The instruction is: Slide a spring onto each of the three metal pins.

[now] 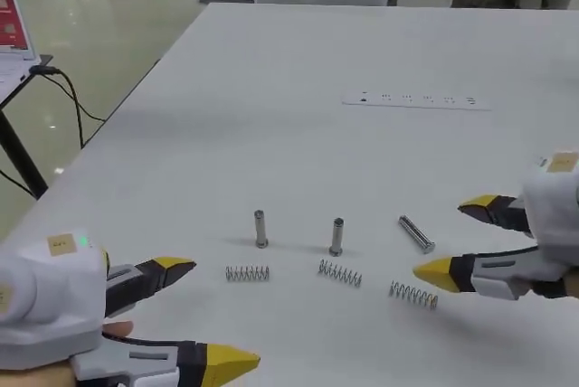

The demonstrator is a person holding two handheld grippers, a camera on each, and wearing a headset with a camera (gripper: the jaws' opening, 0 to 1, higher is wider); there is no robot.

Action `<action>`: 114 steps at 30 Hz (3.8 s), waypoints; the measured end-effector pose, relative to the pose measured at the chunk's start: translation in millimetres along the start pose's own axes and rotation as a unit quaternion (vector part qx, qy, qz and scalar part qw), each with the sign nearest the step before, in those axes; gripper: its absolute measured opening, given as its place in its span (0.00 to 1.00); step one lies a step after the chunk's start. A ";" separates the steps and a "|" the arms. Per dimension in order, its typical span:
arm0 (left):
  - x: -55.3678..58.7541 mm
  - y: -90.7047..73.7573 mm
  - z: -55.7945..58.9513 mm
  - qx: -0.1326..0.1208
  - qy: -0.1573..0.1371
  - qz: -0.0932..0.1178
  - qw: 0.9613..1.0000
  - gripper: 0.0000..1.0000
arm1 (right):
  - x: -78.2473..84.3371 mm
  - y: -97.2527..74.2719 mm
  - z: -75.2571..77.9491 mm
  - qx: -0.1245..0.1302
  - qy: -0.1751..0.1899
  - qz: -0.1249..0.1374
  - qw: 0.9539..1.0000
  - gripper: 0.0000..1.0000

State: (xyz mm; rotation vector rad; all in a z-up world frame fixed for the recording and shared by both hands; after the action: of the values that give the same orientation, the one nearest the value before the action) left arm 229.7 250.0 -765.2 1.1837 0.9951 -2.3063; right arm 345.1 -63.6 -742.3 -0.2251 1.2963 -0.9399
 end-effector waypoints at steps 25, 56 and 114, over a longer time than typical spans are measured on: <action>-0.5 -0.3 0.4 0.002 0.000 0.002 1.000 0.84 | -9.3 42.4 27.3 0.010 0.021 -0.063 0.998 0.42; 1.1 0.5 0.9 0.001 -0.003 -0.006 1.000 0.82 | 2.6 77.3 37.1 0.004 0.079 -0.116 0.990 0.17; 1.7 0.5 1.9 0.004 0.003 -0.008 1.000 0.80 | -10.6 45.6 30.7 0.019 0.118 -0.101 0.988 0.05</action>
State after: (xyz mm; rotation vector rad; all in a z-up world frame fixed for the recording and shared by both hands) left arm 227.9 248.3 -766.1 1.1892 1.0027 -2.3231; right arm 393.7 -38.4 -753.8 -0.2234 1.4902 -1.1903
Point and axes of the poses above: the centre of the closed fingertips' face, and the gripper's own axes: y roughly forward along the fingers, z roughly to its right, x roughly out of its underside, the point moved 9 cm from there along -y, roughly backward along the fingers, and after that the axes turned 14 degrees about -y, right-handed, at the moved point
